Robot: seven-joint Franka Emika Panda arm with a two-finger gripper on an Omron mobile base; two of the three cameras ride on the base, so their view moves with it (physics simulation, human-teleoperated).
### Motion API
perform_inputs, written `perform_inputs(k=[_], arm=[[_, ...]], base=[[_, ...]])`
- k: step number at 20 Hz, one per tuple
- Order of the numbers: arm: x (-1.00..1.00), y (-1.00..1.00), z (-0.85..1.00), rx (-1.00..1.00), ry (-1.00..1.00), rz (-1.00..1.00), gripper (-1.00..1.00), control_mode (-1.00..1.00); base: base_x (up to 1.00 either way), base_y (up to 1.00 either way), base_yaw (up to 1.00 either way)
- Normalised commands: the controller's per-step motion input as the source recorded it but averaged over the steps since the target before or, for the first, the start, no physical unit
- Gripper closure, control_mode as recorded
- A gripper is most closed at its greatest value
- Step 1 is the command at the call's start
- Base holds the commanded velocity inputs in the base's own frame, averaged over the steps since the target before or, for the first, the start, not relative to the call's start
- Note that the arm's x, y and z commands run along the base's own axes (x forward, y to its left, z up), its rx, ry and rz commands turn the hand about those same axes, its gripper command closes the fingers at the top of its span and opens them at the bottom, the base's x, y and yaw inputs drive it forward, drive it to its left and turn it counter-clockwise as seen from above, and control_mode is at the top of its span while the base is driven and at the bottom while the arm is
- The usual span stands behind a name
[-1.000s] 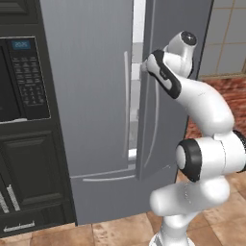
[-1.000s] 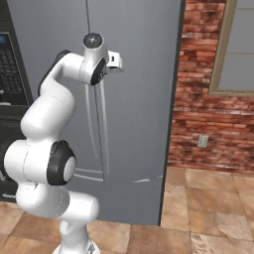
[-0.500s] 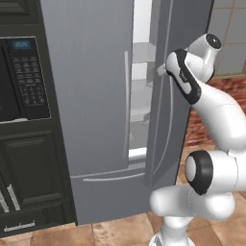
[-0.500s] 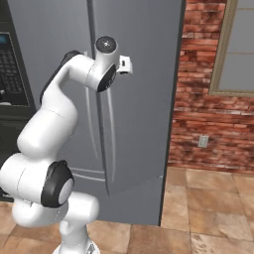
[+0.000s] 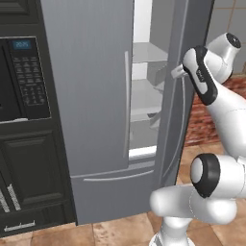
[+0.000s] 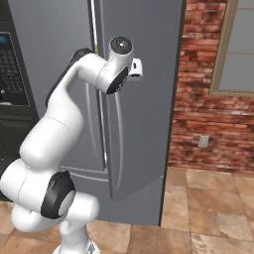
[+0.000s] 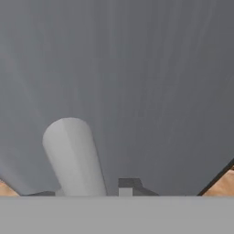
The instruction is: Retrieve the steak from the fridge and place it on the saucepan with marinade on the stove.
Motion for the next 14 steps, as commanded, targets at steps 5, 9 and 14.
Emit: perform_inputs(k=[5, 9, 14], arm=[[-0.12, -0.54, 0.0, 0.0, 0.02, 0.06, 1.0, -1.0], [-0.13, -0.57, 0.0, 0.0, 0.02, 0.08, 1.0, -1.0], [-0.12, -0.58, 0.0, 0.0, 0.0, 0.07, 1.0, -1.0]], base=[[0.0, 0.0, 0.0], [0.0, 0.0, 0.0], [0.0, 0.0, 0.0]])
